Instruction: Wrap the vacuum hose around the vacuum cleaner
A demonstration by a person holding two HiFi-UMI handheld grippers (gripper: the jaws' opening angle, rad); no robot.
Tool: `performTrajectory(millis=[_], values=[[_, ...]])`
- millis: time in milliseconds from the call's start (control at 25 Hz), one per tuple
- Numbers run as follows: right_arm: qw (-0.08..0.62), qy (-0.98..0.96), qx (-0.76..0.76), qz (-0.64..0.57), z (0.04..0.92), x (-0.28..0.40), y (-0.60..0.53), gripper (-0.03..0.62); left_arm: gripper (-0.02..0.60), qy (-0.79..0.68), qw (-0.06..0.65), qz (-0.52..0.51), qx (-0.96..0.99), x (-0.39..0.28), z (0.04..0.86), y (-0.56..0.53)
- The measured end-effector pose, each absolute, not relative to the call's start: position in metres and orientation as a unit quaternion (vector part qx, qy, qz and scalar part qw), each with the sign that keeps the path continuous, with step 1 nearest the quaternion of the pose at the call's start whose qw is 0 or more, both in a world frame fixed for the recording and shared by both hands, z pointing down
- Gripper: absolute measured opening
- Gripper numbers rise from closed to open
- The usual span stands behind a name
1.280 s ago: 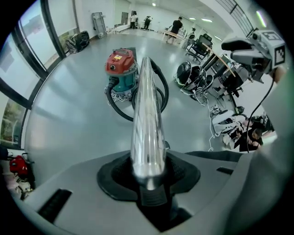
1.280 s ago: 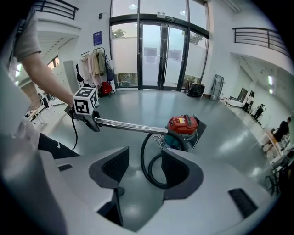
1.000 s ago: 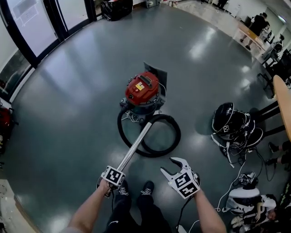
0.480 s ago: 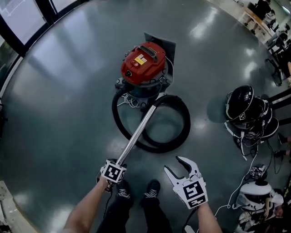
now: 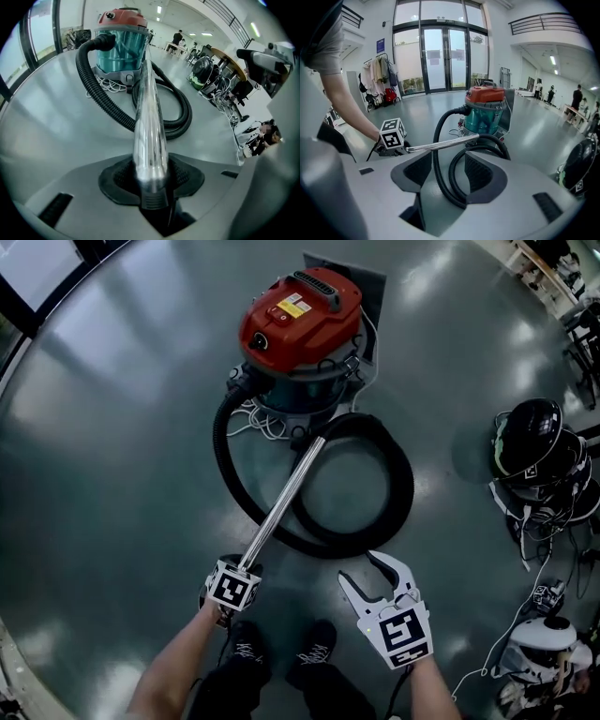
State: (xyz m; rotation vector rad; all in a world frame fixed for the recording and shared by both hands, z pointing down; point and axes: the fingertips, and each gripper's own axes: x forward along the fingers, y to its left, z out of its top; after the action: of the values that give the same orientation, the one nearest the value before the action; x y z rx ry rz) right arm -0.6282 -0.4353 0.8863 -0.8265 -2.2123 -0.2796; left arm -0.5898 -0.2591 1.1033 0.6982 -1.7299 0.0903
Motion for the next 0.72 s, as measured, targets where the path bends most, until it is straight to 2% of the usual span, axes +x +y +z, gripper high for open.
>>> performTrajectory(millis=[280, 440, 720], values=[[0.377, -0.862, -0.322, -0.106, 0.972, -0.644, -0.443, 0.221, 0.150, -0.748, 0.592, 0.024, 0.299, -0.591, 1.170, -0.268], [0.381, -0.858, -0.331, -0.098, 1.015, -0.654, -0.431, 0.221, 0.149, -0.741, 0.606, 0.075, 0.279, -0.589, 1.214, -0.258], [0.387, -0.847, -0.353, -0.089, 1.076, -0.665, -0.407, 0.221, 0.149, -0.754, 0.591, 0.129, 0.258, -0.597, 1.259, -0.262]])
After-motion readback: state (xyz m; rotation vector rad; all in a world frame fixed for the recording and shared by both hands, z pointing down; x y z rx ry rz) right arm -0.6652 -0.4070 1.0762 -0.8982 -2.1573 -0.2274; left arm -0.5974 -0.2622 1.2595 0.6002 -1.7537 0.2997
